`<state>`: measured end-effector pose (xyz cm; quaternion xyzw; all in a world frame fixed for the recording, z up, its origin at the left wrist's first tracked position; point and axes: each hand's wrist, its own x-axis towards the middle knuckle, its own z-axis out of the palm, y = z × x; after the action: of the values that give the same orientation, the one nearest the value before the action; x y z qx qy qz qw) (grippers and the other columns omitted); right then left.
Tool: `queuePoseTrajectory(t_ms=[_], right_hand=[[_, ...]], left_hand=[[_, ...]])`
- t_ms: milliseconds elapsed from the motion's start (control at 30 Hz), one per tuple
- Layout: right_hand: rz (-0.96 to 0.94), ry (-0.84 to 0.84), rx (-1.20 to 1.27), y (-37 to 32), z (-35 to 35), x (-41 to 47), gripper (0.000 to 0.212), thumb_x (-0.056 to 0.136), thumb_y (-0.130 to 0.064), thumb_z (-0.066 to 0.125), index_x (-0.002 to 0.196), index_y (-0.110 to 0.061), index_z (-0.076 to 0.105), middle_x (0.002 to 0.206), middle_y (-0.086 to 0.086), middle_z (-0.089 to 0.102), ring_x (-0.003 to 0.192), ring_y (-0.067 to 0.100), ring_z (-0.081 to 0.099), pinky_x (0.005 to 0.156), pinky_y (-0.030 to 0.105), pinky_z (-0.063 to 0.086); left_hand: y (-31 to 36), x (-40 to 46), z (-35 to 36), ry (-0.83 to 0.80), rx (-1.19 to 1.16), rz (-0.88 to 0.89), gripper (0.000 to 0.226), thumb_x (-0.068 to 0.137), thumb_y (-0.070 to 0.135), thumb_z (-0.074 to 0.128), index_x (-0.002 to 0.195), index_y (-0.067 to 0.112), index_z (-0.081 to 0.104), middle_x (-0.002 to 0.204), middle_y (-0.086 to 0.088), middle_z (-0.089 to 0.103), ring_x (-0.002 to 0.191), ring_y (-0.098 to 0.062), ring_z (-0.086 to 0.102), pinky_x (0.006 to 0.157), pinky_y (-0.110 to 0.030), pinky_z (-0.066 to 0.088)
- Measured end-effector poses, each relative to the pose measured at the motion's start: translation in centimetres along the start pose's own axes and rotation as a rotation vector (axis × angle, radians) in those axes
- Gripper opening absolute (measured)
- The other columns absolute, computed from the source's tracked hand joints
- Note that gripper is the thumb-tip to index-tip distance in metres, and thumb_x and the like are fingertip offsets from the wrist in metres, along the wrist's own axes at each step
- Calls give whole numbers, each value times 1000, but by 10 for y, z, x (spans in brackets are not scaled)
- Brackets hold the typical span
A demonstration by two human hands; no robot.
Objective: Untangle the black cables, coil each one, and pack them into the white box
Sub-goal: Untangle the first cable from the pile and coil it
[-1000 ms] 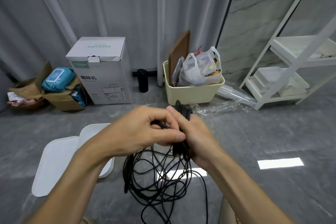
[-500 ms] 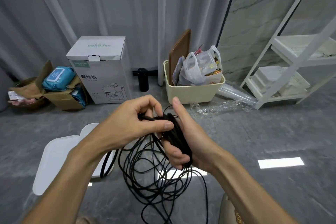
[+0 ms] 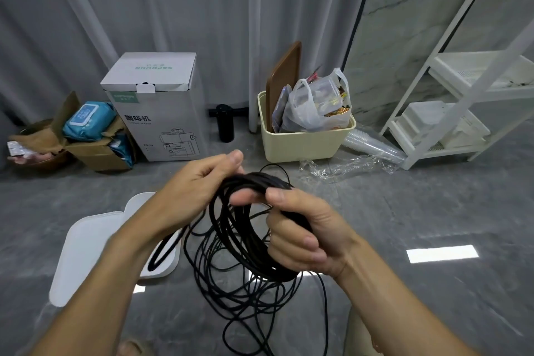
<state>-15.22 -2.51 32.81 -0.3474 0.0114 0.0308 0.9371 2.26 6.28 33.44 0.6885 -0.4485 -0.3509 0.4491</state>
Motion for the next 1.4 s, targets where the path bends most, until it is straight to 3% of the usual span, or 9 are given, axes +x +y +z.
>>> queuePoseTrajectory(t_ms=[100, 200, 400, 567, 700, 900, 1167, 1300, 1400], right_hand=[[-60, -17, 141, 2, -2, 1, 40, 94, -20, 61, 128, 0, 61, 42, -8, 51, 33, 2, 49, 39, 18, 43], [-135, -6, 261, -1, -2, 0, 49, 98, -13, 53, 144, 4, 41, 48, -1, 58, 36, 8, 50, 47, 23, 45], [-275, -10, 372, -13, -7, -1, 61, 103, -11, 42, 155, -11, 9, 67, 11, 68, 50, 17, 59, 59, 28, 46], [-383, 32, 403, -19, -10, -1, 62, 99, -8, 53, 152, -15, 22, 120, 13, 70, 76, 24, 73, 75, 35, 58], [-553, 363, 321, -24, -7, 1, 52, 86, -13, 59, 137, -11, 51, 106, -1, 76, 70, 12, 74, 64, 24, 60], [-608, 632, 155, -23, -16, 4, 45, 101, -13, 45, 146, -14, 41, 111, -3, 74, 86, 16, 74, 72, 26, 59], [-591, 813, -197, -8, -9, 17, 55, 100, -13, 54, 149, -24, 32, 125, -3, 69, 102, 30, 71, 98, 39, 52], [-587, 828, -205, -4, -9, 19, 57, 100, -12, 53, 151, -24, 30, 131, -5, 65, 106, 30, 70, 100, 39, 51], [-593, 839, -237, -2, -12, 20, 56, 100, -10, 53, 150, -25, 33, 131, -6, 64, 105, 30, 71, 93, 35, 53]], left_hand=[[-3, -1, 11, -5, -102, -87, 58, 95, 59, 36, 96, 14, 74, 93, -9, 74, 88, -7, 66, 86, -24, 45], [-4, -4, 19, 46, -178, -158, 49, 95, 61, 34, 95, 36, 76, 97, 12, 76, 97, -2, 68, 93, -24, 46], [-1, -7, 35, 48, -275, -187, 47, 104, 49, 33, 80, 28, 67, 63, -3, 54, 56, -13, 43, 59, -28, 37], [-10, -5, 43, -90, -166, -169, 32, 107, 32, 33, 115, 23, 63, 80, -9, 62, 66, -15, 61, 67, -32, 50], [-19, -7, 52, -235, -135, -224, 30, 105, 16, 44, 133, 26, 52, 77, 1, 62, 80, -15, 73, 72, -21, 55], [-46, -12, 59, -237, 144, -256, 24, 101, 22, 52, 118, 36, 61, 79, -12, 65, 74, -20, 71, 85, -50, 57], [-27, -14, 80, -99, -1027, -637, 24, 98, 1, 51, 120, -1, 60, 71, -6, 58, 58, -13, 66, 69, -35, 62], [-30, -13, 78, 65, -1169, -673, 21, 98, 2, 51, 115, -8, 57, 70, -8, 49, 59, -18, 65, 68, -40, 63], [-31, -11, 74, 121, -1275, -715, 20, 101, 2, 44, 116, -7, 53, 55, 2, 29, 41, -6, 41, 39, -15, 46]])
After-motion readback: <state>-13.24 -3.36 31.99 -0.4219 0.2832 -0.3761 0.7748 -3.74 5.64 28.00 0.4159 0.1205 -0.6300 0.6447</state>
